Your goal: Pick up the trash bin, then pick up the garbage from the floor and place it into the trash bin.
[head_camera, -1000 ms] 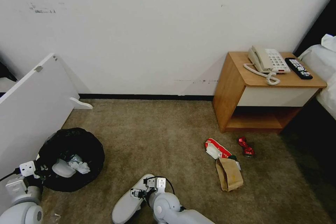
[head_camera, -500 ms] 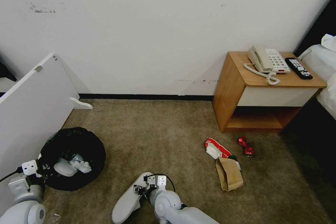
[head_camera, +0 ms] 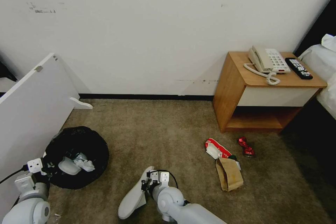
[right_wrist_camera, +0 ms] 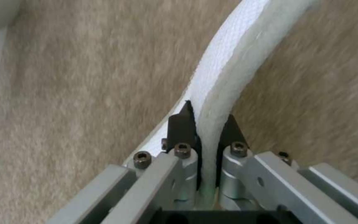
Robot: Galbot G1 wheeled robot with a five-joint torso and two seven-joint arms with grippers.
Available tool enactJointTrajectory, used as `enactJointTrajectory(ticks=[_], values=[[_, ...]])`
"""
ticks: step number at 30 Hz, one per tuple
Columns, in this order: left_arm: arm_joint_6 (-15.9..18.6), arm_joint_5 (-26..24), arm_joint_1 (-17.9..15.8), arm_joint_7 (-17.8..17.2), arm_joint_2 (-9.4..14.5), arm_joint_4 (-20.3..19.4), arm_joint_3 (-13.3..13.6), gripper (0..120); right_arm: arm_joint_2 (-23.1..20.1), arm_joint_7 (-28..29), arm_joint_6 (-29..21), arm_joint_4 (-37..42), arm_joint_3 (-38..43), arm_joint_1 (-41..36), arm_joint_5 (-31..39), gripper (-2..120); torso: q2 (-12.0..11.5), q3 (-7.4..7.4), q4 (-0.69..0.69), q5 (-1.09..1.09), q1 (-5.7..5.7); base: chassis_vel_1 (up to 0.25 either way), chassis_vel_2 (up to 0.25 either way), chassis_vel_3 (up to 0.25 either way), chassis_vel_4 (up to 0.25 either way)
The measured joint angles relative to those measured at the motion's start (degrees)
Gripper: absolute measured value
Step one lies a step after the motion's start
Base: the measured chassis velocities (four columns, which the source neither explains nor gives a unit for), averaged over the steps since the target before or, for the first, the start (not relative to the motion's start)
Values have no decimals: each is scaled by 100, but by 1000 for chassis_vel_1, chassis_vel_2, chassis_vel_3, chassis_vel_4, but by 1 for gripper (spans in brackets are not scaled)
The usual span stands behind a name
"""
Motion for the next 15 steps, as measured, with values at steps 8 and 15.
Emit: enactJointTrajectory(ticks=[8,15], values=[[263,-366,-141,-72,12,-142,374,0,-438,237,128,527,56,195,-221,1,0,0,0,1,0,0,0,0,0],[634,-741,-355,-315,59,-342,806,0,-926,265,369,905,202,521,-699,1,0,0,-1,2,0,0,0,0,0]])
